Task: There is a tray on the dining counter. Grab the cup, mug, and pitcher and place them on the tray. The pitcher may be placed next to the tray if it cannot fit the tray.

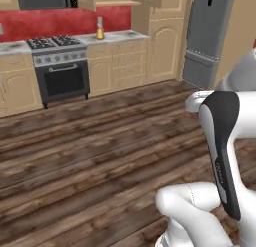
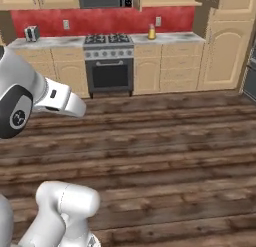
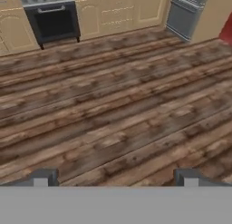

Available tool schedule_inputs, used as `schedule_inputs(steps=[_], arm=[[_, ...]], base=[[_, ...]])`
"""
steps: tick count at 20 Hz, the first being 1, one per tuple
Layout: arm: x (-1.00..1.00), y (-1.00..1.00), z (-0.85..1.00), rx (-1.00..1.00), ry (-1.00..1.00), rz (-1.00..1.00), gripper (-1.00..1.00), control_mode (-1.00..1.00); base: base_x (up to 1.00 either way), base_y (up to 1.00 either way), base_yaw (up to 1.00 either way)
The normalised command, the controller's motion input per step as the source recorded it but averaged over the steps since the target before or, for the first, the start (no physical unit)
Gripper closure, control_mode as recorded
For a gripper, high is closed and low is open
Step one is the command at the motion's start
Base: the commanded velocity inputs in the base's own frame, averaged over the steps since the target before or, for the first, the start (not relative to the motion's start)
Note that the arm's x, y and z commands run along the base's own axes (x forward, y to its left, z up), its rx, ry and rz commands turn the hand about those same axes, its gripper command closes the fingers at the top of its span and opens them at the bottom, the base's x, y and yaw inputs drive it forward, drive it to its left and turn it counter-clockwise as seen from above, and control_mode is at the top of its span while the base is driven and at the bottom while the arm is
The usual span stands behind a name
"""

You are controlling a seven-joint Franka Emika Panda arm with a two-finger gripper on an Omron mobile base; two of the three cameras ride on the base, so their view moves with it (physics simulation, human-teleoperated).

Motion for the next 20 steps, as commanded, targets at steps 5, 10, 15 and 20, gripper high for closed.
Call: schedule_inputs(steps=[5,10,15,20], arm=[[0.00,0.00,0.00,0.00,0.00,0.00,-1.00,1.00],[0.00,0.00,0.00,0.00,0.00,0.00,-1.00,1.00],[0.00,0.00,0.00,0.00,0.00,0.00,-1.00,1.00],[0.00,0.00,0.00,0.00,0.00,0.00,-1.00,1.00]], base=[[0.76,-0.74,0.38],[0.63,-0.83,0.29],[0.74,-0.75,0.24],[0.84,-0.70,0.17]])
